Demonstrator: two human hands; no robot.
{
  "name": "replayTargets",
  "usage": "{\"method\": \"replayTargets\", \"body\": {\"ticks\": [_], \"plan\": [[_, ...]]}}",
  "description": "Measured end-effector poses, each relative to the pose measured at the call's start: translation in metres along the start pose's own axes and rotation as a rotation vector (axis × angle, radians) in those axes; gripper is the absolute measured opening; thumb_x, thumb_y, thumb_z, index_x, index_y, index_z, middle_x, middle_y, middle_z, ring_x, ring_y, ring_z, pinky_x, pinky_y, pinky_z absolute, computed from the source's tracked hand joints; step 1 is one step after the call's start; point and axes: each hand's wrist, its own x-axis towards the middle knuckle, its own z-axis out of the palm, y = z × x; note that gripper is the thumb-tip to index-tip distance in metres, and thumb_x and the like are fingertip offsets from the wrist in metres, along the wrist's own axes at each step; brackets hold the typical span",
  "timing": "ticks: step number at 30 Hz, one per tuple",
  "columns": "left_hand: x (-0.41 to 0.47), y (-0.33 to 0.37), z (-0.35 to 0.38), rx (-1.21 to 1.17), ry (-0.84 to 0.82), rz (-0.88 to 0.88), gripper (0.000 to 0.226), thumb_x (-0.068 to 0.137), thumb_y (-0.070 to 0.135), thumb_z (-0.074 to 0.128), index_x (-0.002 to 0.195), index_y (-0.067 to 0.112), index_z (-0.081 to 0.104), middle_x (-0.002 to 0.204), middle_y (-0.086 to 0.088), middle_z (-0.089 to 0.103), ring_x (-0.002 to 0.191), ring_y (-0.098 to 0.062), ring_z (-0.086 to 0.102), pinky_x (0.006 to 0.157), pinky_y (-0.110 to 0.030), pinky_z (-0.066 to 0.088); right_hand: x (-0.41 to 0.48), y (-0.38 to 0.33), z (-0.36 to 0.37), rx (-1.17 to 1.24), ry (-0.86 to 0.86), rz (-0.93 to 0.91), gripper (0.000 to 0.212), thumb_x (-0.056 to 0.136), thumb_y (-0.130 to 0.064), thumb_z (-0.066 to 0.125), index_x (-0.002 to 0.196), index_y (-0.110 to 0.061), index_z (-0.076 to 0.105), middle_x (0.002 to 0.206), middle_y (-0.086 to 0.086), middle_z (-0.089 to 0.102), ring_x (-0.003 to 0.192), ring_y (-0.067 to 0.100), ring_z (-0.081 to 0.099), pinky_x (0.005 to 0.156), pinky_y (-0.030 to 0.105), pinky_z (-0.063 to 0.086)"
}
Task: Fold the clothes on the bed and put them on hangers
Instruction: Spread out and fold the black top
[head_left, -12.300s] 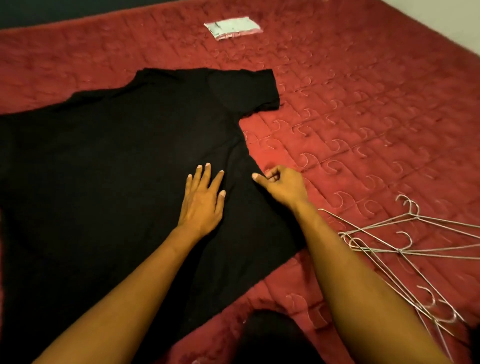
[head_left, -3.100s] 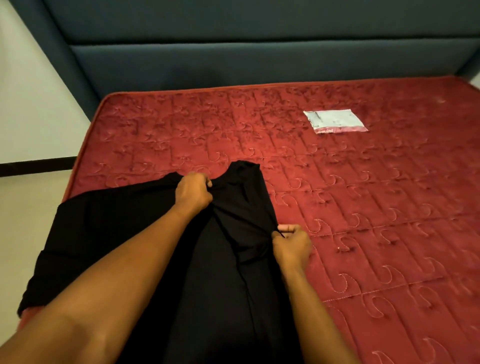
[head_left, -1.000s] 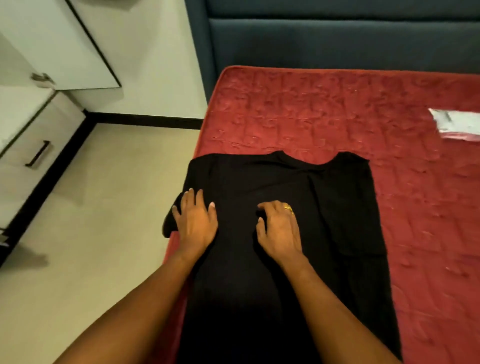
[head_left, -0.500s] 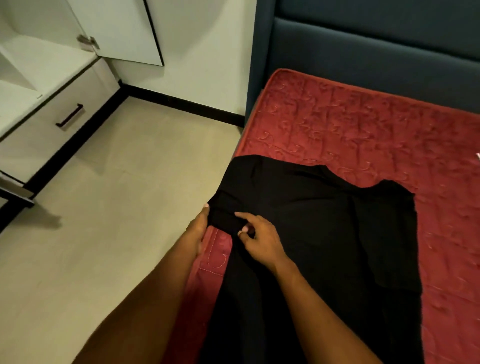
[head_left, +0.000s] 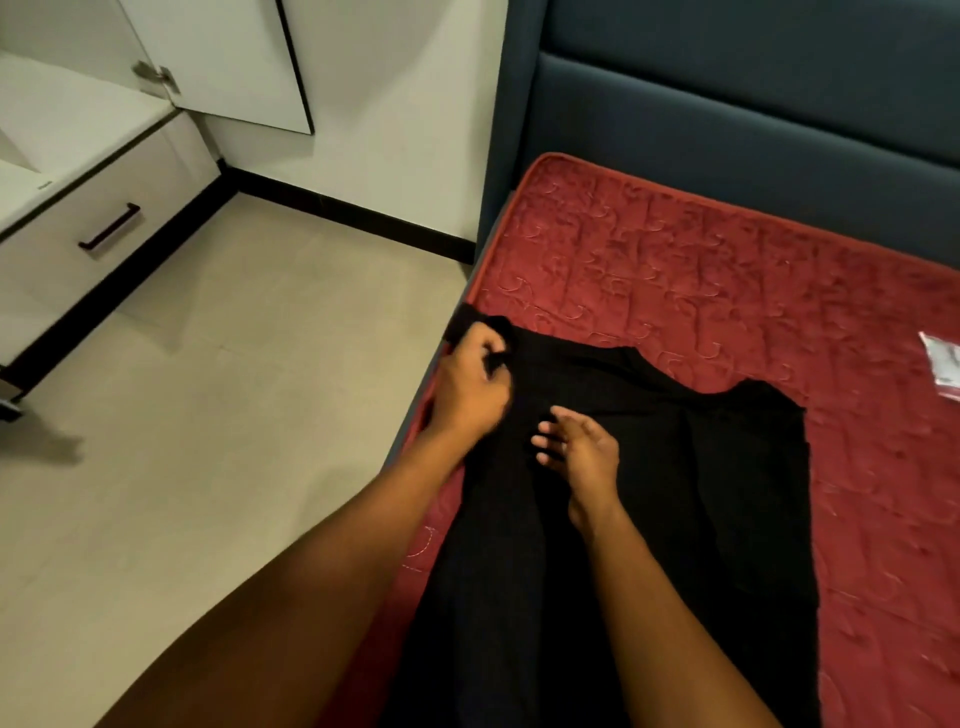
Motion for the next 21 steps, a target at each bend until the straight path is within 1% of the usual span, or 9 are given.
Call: {"method": "replayTargets", "body": {"ticks": [3, 5, 7, 8, 10, 13, 15, 18, 21], "plan": [[-0.025, 0.014, 0.043, 0.050, -0.489, 0.137, 0.041, 0.081, 0.019, 0.071, 0.113, 0.028, 0.047, 0.117, 0.001, 0.067, 0.111, -0.019, 0.067, 0.089, -0.036, 0.056, 0.015, -0.006, -0.027, 0.190, 0.053, 0.090, 0.052, 0.105, -0.054, 0.043, 0.120, -0.010, 0.067, 0.102, 0.010, 0.074, 0.086, 0.023, 0.073, 0.072, 0.035, 0.057], [-0.049, 0.004, 0.060, 0.210, -0.601, 0.195, 0.052, 0.083, 0.031, 0.073, 0.127, 0.028, 0.045, 0.128, 0.001, 0.063, 0.121, -0.020, 0.061, 0.097, -0.039, 0.053, 0.027, -0.003, -0.046, 0.267, 0.033, 0.131, 0.068, 0.098, -0.070, 0.041, 0.122, -0.014, 0.071, 0.111, 0.008, 0.077, 0.101, 0.025, 0.074, 0.085, 0.037, 0.057], [-0.073, -0.014, 0.062, 0.409, -0.519, 0.284, 0.049, 0.085, 0.034, 0.069, 0.129, 0.024, 0.051, 0.124, 0.001, 0.064, 0.119, -0.022, 0.057, 0.100, -0.043, 0.048, 0.035, 0.002, -0.053, 0.226, 0.052, 0.161, 0.075, 0.086, -0.079, 0.053, 0.124, -0.017, 0.071, 0.115, 0.007, 0.076, 0.107, 0.025, 0.073, 0.095, 0.041, 0.056], [-0.085, -0.025, 0.059, 0.474, -0.477, 0.315, 0.046, 0.085, 0.034, 0.068, 0.128, 0.023, 0.054, 0.122, 0.001, 0.063, 0.119, -0.021, 0.055, 0.100, -0.044, 0.047, 0.039, 0.005, -0.054, 0.176, 0.087, 0.164, 0.071, 0.084, -0.073, 0.061, 0.125, -0.016, 0.070, 0.116, 0.007, 0.076, 0.107, 0.026, 0.072, 0.097, 0.043, 0.057], [-0.104, -0.048, 0.049, 0.488, -0.431, 0.354, 0.041, 0.085, 0.029, 0.066, 0.125, 0.023, 0.059, 0.124, 0.002, 0.062, 0.123, -0.019, 0.051, 0.102, -0.043, 0.045, 0.041, 0.007, -0.052, 0.010, 0.177, 0.101, 0.045, 0.088, -0.041, 0.071, 0.124, -0.013, 0.070, 0.117, 0.010, 0.074, 0.107, 0.028, 0.072, 0.096, 0.046, 0.058], [-0.123, -0.070, 0.033, 0.513, -0.285, 0.424, 0.037, 0.084, 0.023, 0.068, 0.121, 0.022, 0.064, 0.132, 0.001, 0.059, 0.126, -0.019, 0.050, 0.104, -0.039, 0.043, 0.044, 0.011, -0.052, -0.210, 0.218, -0.047, 0.046, 0.079, -0.019, 0.070, 0.124, -0.015, 0.069, 0.116, 0.005, 0.074, 0.107, 0.024, 0.071, 0.100, 0.046, 0.057], [-0.130, -0.072, 0.022, 0.615, -0.196, 0.322, 0.043, 0.083, 0.027, 0.070, 0.124, 0.022, 0.060, 0.130, 0.000, 0.057, 0.118, -0.023, 0.051, 0.098, -0.040, 0.045, 0.042, 0.014, -0.055, -0.232, 0.225, -0.106, 0.045, 0.083, -0.019, 0.069, 0.127, -0.015, 0.068, 0.119, 0.002, 0.073, 0.111, 0.021, 0.069, 0.104, 0.042, 0.054], [-0.134, -0.072, 0.013, 0.714, -0.184, 0.120, 0.057, 0.084, 0.038, 0.070, 0.134, 0.018, 0.050, 0.126, -0.004, 0.055, 0.117, -0.028, 0.052, 0.098, -0.044, 0.047, 0.029, 0.012, -0.057, -0.261, 0.309, -0.029, 0.062, 0.083, -0.039, 0.073, 0.136, -0.011, 0.060, 0.129, 0.008, 0.068, 0.118, 0.025, 0.065, 0.107, 0.041, 0.051], [-0.144, -0.058, 0.010, 0.753, -0.278, -0.004, 0.067, 0.086, 0.040, 0.069, 0.142, 0.014, 0.042, 0.133, -0.008, 0.054, 0.126, -0.029, 0.050, 0.103, -0.043, 0.046, -0.005, 0.015, -0.052, -0.283, 0.319, 0.028, 0.071, 0.076, -0.044, 0.082, 0.133, -0.011, 0.055, 0.121, 0.007, 0.068, 0.108, 0.024, 0.067, 0.094, 0.040, 0.059]]}}
